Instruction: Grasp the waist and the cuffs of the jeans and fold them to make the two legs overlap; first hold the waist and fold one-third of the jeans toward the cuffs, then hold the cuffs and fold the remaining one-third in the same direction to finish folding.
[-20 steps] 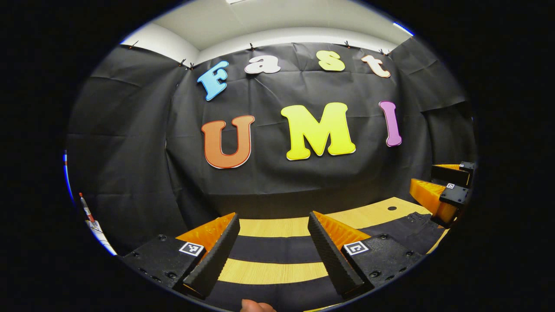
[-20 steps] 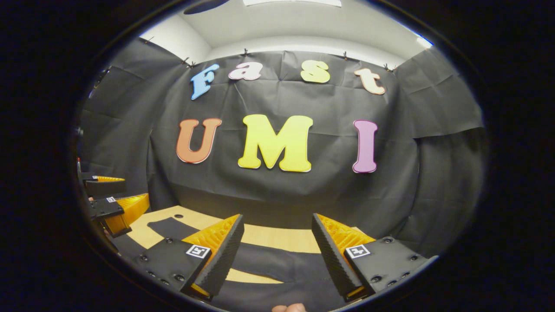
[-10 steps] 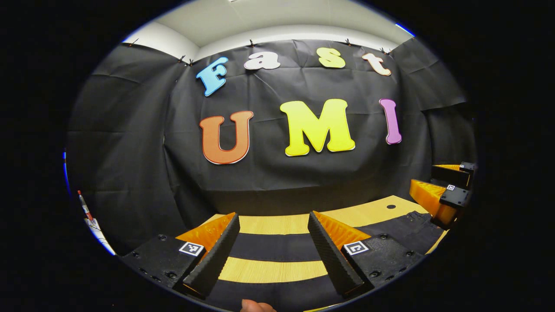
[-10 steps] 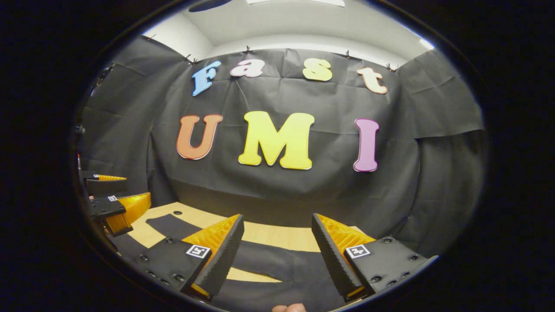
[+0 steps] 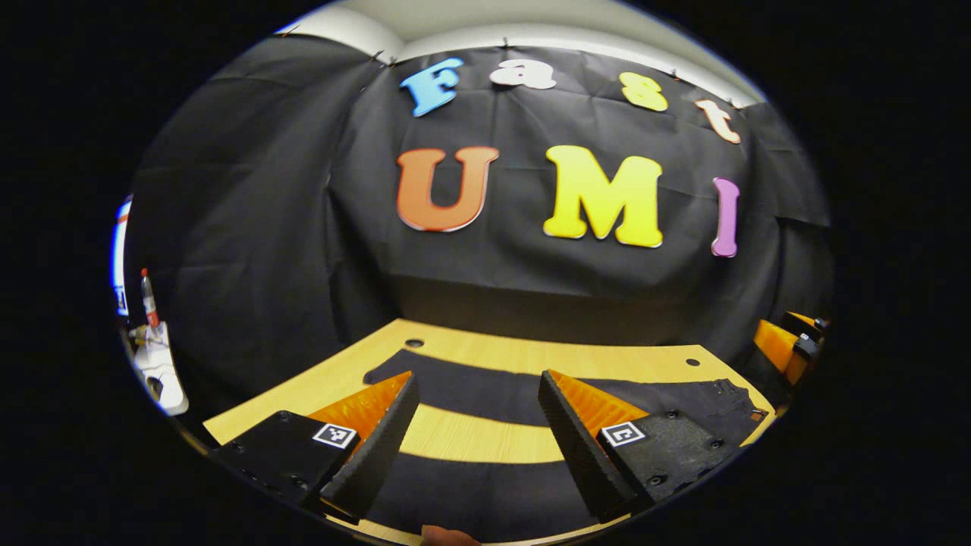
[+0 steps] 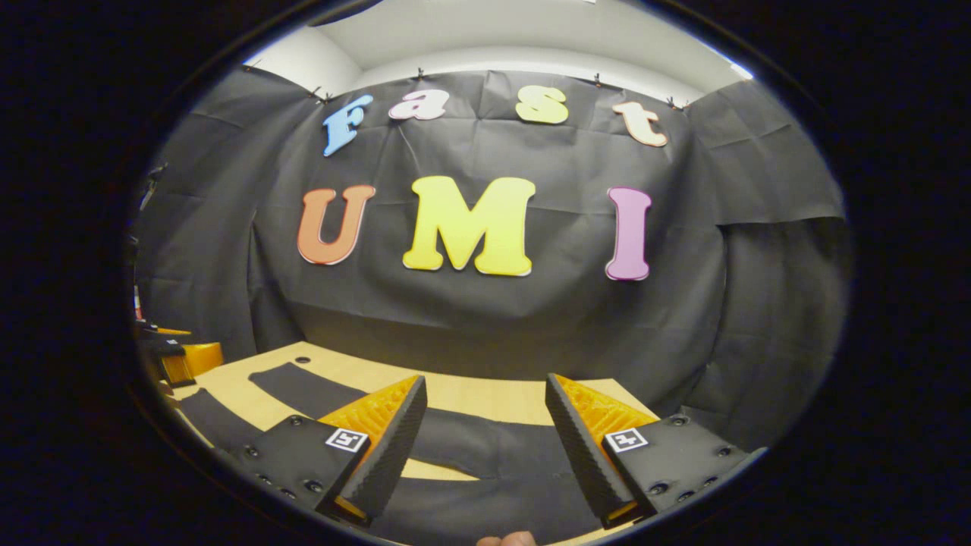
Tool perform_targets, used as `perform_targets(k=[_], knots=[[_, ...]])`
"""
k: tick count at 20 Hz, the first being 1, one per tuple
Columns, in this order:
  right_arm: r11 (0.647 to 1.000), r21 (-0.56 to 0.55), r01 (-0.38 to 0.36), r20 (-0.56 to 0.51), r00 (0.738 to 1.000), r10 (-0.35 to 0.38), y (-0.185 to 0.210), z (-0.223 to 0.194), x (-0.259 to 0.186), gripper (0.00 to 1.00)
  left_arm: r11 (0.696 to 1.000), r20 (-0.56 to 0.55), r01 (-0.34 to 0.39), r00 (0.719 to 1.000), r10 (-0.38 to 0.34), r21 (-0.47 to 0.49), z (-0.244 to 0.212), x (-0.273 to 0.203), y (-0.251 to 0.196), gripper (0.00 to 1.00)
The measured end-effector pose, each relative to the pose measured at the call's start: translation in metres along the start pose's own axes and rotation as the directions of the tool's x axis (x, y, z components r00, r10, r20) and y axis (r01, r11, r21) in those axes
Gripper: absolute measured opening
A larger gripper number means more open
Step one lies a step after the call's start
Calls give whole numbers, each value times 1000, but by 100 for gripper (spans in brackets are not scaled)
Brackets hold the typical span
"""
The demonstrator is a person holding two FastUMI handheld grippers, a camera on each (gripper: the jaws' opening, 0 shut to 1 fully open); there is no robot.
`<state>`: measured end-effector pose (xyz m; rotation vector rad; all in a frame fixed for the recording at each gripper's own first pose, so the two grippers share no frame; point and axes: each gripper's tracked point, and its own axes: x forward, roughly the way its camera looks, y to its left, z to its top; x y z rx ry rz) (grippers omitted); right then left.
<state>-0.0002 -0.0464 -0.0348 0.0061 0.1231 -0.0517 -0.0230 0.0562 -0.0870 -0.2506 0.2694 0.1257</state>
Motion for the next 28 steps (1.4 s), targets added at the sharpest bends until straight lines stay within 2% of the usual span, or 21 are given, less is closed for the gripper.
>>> perform_targets(k=[3, 5, 7, 8, 11, 13, 14, 16, 20, 23, 26, 28], knots=[[999, 20, 35, -58, 998, -34, -31, -17, -7, 97, 980, -181, -103, 981, 72, -168, -49, -10, 46, 100], [997, 18, 70, -101, 993, -68, -51, -29, -13, 96, 936, -306, -186, 948, 91, -298, -84, -24, 69, 99], [995, 11, 100, -132, 986, -97, -69, -37, -19, 96, 866, -402, -282, 910, 104, -414, -113, -36, 89, 99], [994, 8, 112, -148, 983, -109, -75, -40, -22, 96, 817, -451, -330, 887, 98, -472, -126, -37, 95, 99], [988, 19, 154, -212, 966, -147, -97, -60, -31, 96, 649, -555, -445, 831, 42, -617, -153, -42, 102, 99], [981, 35, 190, -255, 951, -175, -111, -72, -35, 97, 547, -601, -507, 799, 8, -666, -161, -42, 96, 99], [978, 41, 206, -268, 945, -188, -118, -75, -37, 97, 511, -611, -527, 792, 5, -679, -160, -42, 93, 100], [972, 39, 233, -274, 938, -214, -128, -75, -40, 97, 470, -639, -561, 769, -11, -682, -173, -50, 102, 99], [966, 30, 259, -289, 927, -239, -140, -80, -43, 96, 376, -633, -578, 773, -30, -724, -169, -31, 110, 96], [956, 45, 288, -318, 912, -260, -150, -95, -41, 97, 351, -610, -561, 792, -36, -750, -168, -16, 114, 94], [948, 73, 311, -384, 886, -261, -162, -122, -39, 97, 328, -554, -512, 831, -43, -794, -162, 4, 114, 94], [933, 121, 339, -441, 860, -255, -172, -141, -37, 98, 326, -504, -458, 861, -66, -827, -157, 17, 114, 94]])
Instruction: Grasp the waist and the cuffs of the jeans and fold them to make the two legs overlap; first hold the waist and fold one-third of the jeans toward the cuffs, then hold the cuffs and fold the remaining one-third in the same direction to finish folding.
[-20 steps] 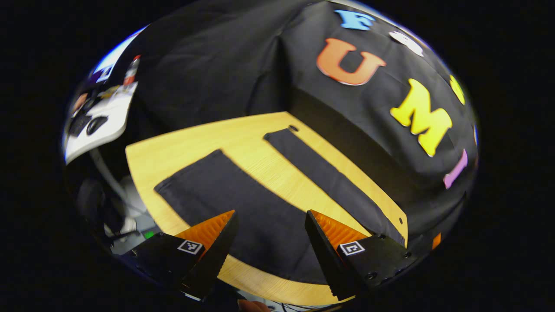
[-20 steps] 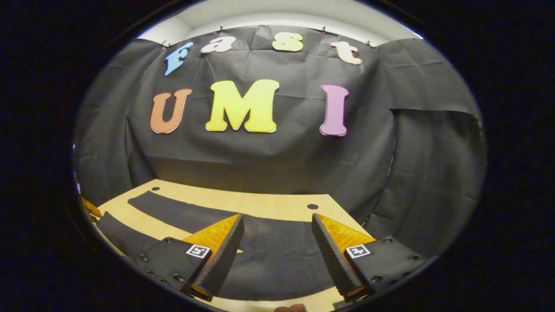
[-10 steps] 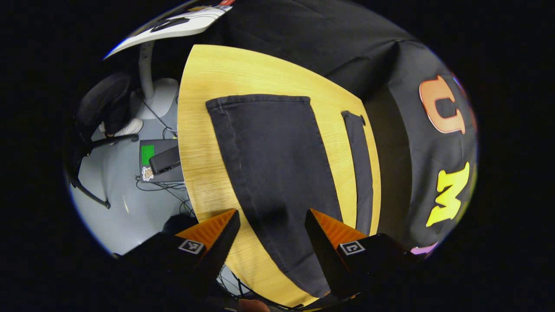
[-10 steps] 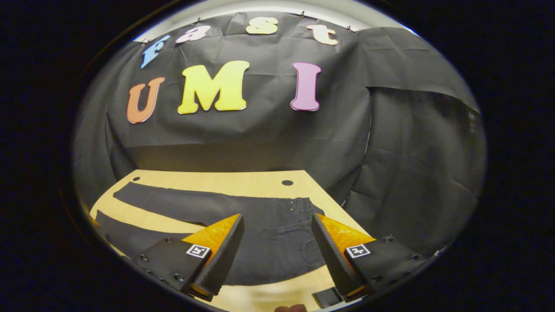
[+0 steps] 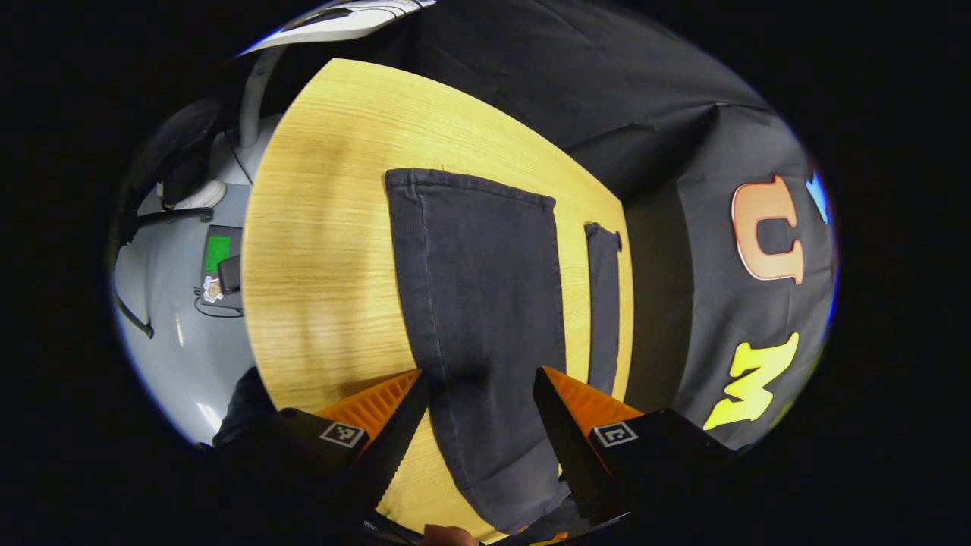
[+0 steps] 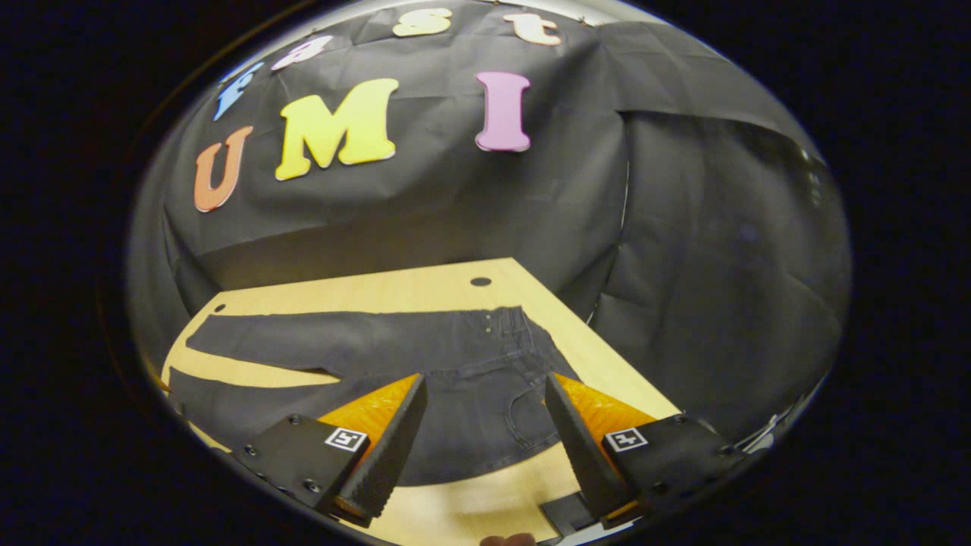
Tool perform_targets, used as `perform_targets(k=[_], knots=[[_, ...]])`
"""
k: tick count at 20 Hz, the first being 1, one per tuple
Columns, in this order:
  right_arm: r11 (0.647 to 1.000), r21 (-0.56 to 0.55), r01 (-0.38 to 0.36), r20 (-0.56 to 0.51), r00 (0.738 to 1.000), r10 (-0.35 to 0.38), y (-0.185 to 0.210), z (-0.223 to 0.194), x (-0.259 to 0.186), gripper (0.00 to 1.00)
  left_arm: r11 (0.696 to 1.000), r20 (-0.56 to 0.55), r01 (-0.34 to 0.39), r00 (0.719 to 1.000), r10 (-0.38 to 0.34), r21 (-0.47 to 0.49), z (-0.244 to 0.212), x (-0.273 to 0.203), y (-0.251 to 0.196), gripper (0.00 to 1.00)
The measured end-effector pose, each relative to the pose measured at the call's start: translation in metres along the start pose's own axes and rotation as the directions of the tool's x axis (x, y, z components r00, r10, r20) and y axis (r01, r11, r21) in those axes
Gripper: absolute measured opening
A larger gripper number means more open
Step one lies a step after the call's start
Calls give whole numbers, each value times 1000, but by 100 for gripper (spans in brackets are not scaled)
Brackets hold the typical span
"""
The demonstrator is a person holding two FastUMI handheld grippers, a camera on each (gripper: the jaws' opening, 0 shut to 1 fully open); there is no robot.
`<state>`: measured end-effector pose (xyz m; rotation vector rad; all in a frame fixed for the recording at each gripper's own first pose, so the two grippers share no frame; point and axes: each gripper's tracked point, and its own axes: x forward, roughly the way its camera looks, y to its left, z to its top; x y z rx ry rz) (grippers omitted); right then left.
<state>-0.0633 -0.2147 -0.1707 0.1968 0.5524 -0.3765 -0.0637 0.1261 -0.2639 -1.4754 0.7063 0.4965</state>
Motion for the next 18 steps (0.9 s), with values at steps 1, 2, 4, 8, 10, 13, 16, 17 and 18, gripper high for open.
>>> perform_targets(k=[1, 2, 4, 8, 10, 13, 16, 17, 18], knots=[[999, 29, 15, -25, 1000, -14, -6, -5, 6, 98, 1000, 0, 30, 1000, -30, -7, 1, 5, -5, 94], [998, 58, 26, -46, 999, -24, -11, -9, 11, 98, 998, 6, 58, 998, -58, -17, 3, 10, -11, 100], [994, 98, 53, -78, 996, -45, -19, -15, 17, 97, 994, 6, 111, 994, -111, -18, 4, 19, -22, 93], [986, 144, 85, -166, 984, -61, -30, -33, 28, 98, 994, -38, 84, 996, -87, -74, 4, 36, 1, 57], [977, 197, 84, -222, 974, -39, -34, -42, 31, 98, 980, -28, 132, 990, -137, -147, 8, 32, -1, 14], [944, 301, 133, -352, 936, -19, -44, -66, 36, 97, 982, -36, 141, 989, -146, -125, 1, 37, -1, 7], [870, 463, 167, -432, 900, 57, -35, -84, 44, 96, 981, -49, 143, 987, -151, -131, 5, 36, -1, 4], [848, 498, 181, -453, 888, 76, -32, -90, 48, 96, 980, -50, 144, 987, -152, -138, 4, 35, -2, 3], [828, 527, 191, -469, 878, 96, -29, -94, 48, 89, 979, -49, 143, 987, -151, -143, 4, 36, -1, 3]])
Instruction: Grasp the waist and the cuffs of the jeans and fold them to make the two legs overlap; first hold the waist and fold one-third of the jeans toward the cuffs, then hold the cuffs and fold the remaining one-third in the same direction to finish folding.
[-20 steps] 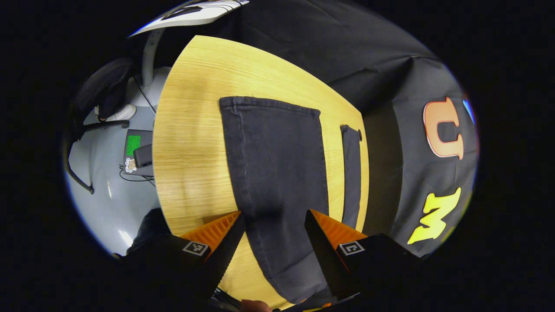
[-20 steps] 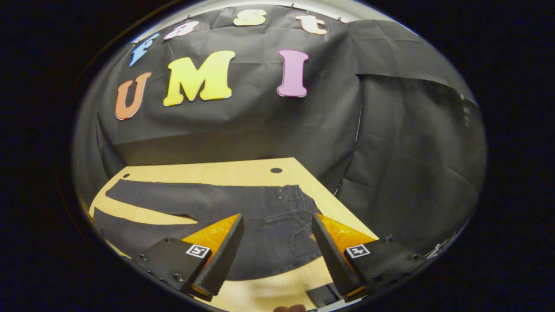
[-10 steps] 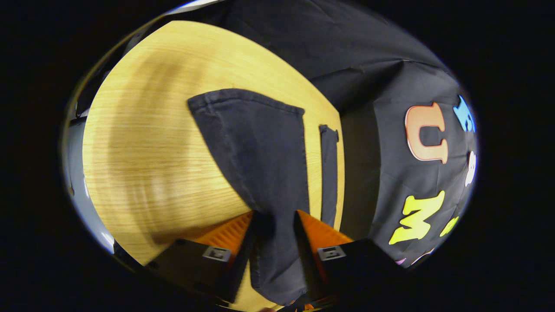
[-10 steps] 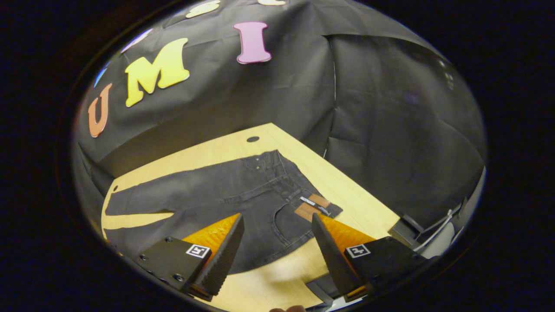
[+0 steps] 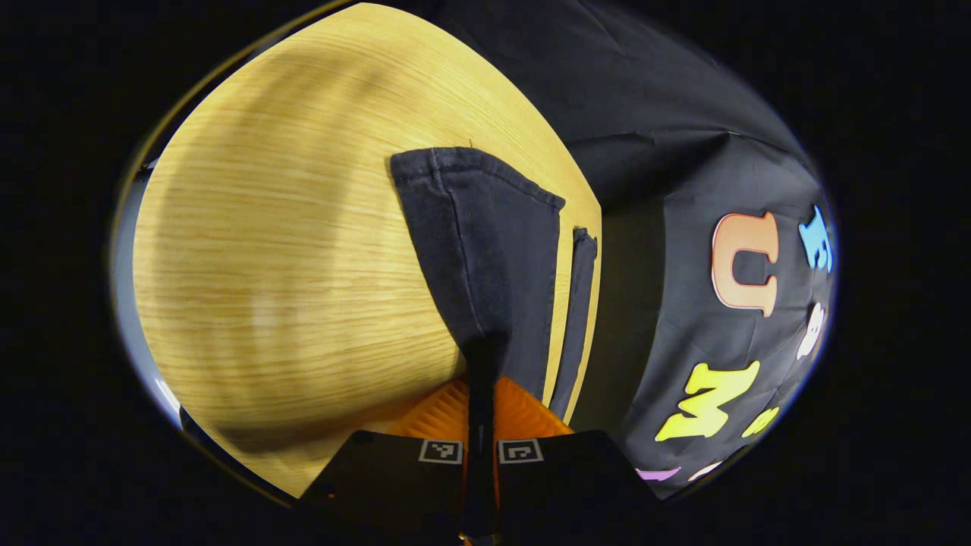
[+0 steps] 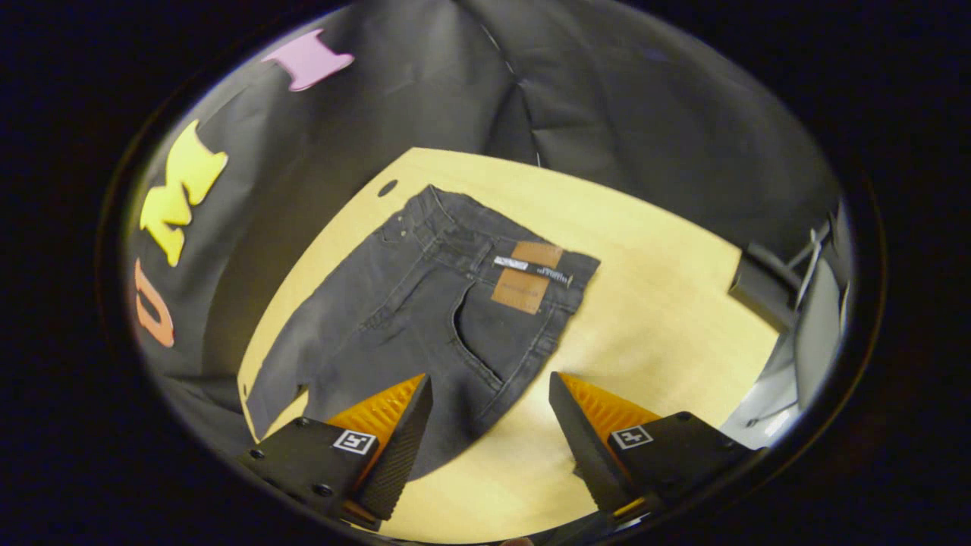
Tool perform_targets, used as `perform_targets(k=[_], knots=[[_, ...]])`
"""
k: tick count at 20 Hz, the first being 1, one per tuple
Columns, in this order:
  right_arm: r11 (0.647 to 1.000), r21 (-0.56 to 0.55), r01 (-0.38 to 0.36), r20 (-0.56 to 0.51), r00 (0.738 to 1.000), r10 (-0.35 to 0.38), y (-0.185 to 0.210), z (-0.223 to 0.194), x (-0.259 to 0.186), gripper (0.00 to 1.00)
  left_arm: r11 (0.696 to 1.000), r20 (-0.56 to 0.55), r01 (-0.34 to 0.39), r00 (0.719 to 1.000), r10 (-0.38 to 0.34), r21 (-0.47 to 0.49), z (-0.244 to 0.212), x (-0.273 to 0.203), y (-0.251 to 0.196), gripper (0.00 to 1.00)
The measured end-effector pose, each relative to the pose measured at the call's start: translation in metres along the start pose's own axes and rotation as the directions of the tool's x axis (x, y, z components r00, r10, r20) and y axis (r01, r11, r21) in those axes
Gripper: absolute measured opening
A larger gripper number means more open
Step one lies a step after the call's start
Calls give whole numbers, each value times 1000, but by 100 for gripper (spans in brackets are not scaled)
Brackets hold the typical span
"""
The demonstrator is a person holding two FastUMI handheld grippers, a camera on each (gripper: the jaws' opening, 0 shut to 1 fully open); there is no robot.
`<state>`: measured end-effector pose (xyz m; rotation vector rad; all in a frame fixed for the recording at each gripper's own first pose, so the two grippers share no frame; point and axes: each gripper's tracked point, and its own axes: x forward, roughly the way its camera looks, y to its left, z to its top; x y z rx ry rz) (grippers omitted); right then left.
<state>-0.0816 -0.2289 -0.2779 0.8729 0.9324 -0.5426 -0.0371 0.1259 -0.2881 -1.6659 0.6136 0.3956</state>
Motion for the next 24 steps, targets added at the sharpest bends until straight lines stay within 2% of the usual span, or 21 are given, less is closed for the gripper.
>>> perform_targets(k=[2, 5, 6, 8, 10, 12, 13, 16, 17, 18, 21, 24], knots=[[999, 38, 16, 7, 1000, -16, 0, 3, 5, 87, 1000, -2, -5, 1000, 5, -4, 1, 1, 2, 4], [998, 37, 49, 26, 998, -49, -1, 8, 19, 65, 1000, -5, -4, 1000, 4, -9, 1, 1, 2, 4], [998, 26, 59, 21, 998, -59, -9, 7, 20, 56, 1000, -5, -3, 1000, 3, -11, 0, 1, 1, 3], [996, 85, 19, 10, 1000, -20, -11, 11, 21, 20, 1000, -12, 1, 1000, -1, -14, 0, 1, 1, 3], [991, 134, -12, 13, 1000, 10, -8, 11, 18, 11, 1000, -19, -10, 1000, 10, -9, 0, 0, 0, 4], [992, 117, -43, 38, 999, 39, -4, 15, 8, 7, 1000, -18, -6, 1000, 6, 4, 0, -4, -6, 3], [993, 102, -63, 49, 997, 58, -1, 17, 2, 11, 1000, -20, 1, 1000, -1, 6, 0, -6, -12, 3], [988, 91, -127, 77, 990, 120, 10, 25, -24, 11, 1000, -22, 11, 1000, -11, 8, -1, -12, -32, 3], [984, 94, -152, 84, 986, 145, 13, 30, -32, 7, 1000, -22, 12, 1000, -11, 8, -1, -15, -39, 3], [979, 100, -178, 91, 981, 169, 16, 35, -40, 11, 1000, -24, 8, 1000, -8, 7, -1, -18, -46, 3], [961, 121, -248, 105, 966, 236, 27, 51, -60, 6, 1000, -43, -8, 999, 9, 6, 4, -21, -75, 3], [942, 130, -311, 115, 948, 297, 49, 72, -72, 10, 1000, -73, -6, 997, 8, 25, 3, -17, -117, 3]])
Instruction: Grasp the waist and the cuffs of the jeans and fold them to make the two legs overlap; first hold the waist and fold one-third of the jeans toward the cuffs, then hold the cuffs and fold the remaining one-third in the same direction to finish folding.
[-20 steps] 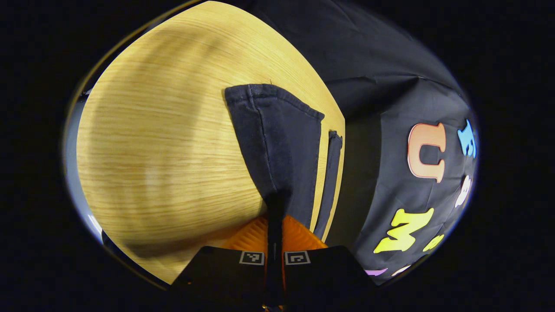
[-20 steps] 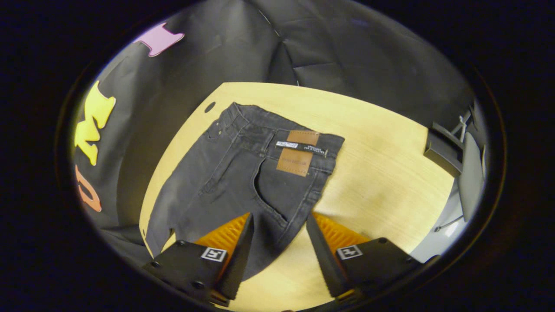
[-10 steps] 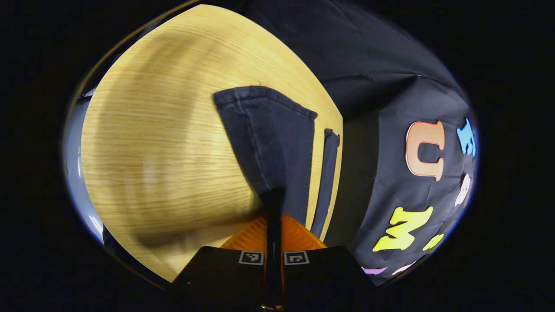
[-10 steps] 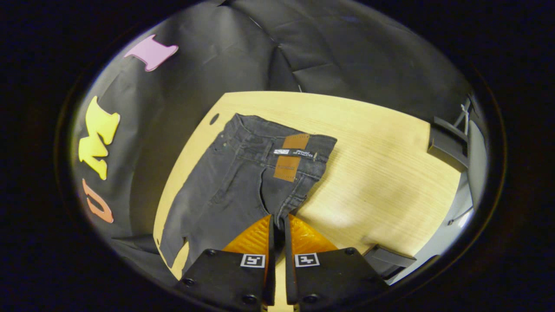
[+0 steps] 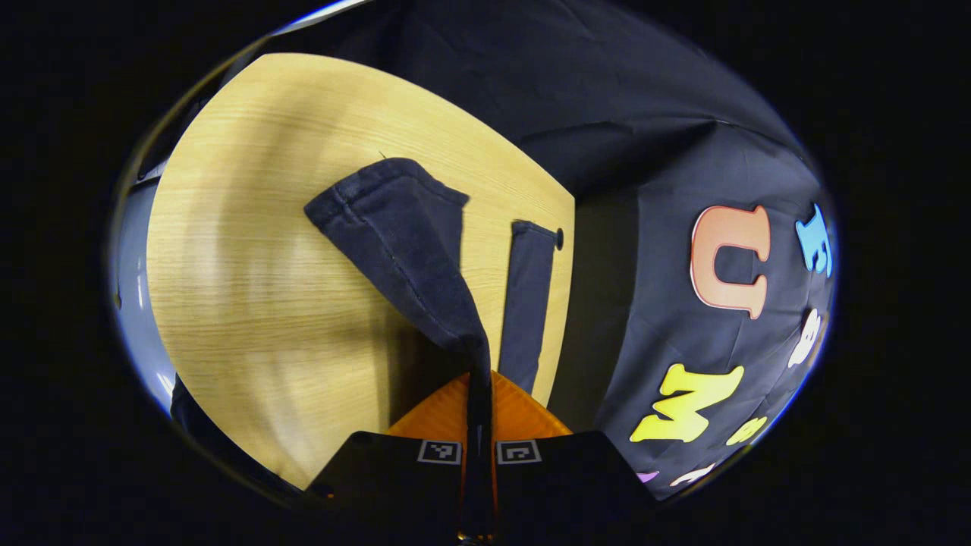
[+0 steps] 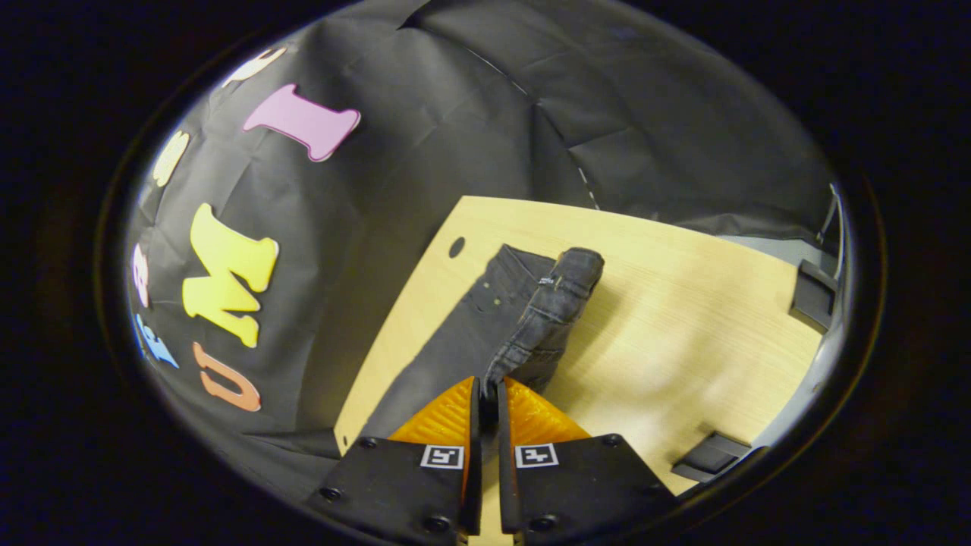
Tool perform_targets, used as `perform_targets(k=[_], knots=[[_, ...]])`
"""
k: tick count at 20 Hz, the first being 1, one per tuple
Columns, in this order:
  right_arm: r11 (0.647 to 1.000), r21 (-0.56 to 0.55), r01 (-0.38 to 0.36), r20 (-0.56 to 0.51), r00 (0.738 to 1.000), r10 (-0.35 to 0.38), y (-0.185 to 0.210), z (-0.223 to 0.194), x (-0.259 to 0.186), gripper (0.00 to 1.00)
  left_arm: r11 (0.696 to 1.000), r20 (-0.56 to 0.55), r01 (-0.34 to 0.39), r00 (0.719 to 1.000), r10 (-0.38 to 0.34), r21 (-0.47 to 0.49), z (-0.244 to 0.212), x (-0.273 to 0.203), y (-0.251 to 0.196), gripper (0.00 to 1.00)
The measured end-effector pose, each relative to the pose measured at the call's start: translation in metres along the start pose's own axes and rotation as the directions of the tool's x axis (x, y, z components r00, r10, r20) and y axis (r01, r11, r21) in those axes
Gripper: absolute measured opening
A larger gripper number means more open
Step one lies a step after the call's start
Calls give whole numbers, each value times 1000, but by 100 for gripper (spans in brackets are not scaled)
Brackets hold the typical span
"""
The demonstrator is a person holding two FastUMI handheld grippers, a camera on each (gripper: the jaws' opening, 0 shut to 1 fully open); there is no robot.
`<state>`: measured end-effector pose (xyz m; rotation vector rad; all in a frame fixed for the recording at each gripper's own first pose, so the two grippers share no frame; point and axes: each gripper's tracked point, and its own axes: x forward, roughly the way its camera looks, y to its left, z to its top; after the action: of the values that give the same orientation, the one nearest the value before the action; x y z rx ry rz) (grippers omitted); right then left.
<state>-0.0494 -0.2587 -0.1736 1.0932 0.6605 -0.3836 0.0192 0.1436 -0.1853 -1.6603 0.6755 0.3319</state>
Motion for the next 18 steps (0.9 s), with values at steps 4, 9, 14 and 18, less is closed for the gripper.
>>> perform_targets(k=[4, 9, 14, 18], knots=[[998, 3, -64, -1, 998, 64, 47, 22, 23, 10, 998, -32, -26, 999, 28, 54, 7, 23, -46, 3], [995, 17, -102, -23, 994, 103, 87, 47, 79, 10, 987, -90, -87, 991, 100, 134, 18, 90, -84, 3], [996, 54, -66, -53, 996, 68, 100, 61, 157, 10, 956, -139, -142, 973, 182, 257, 23, 171, -109, 3], [997, 71, -11, -65, 998, 16, 93, 64, 216, 10, 914, -135, -214, 952, 274, 345, 25, 235, -103, 3]])
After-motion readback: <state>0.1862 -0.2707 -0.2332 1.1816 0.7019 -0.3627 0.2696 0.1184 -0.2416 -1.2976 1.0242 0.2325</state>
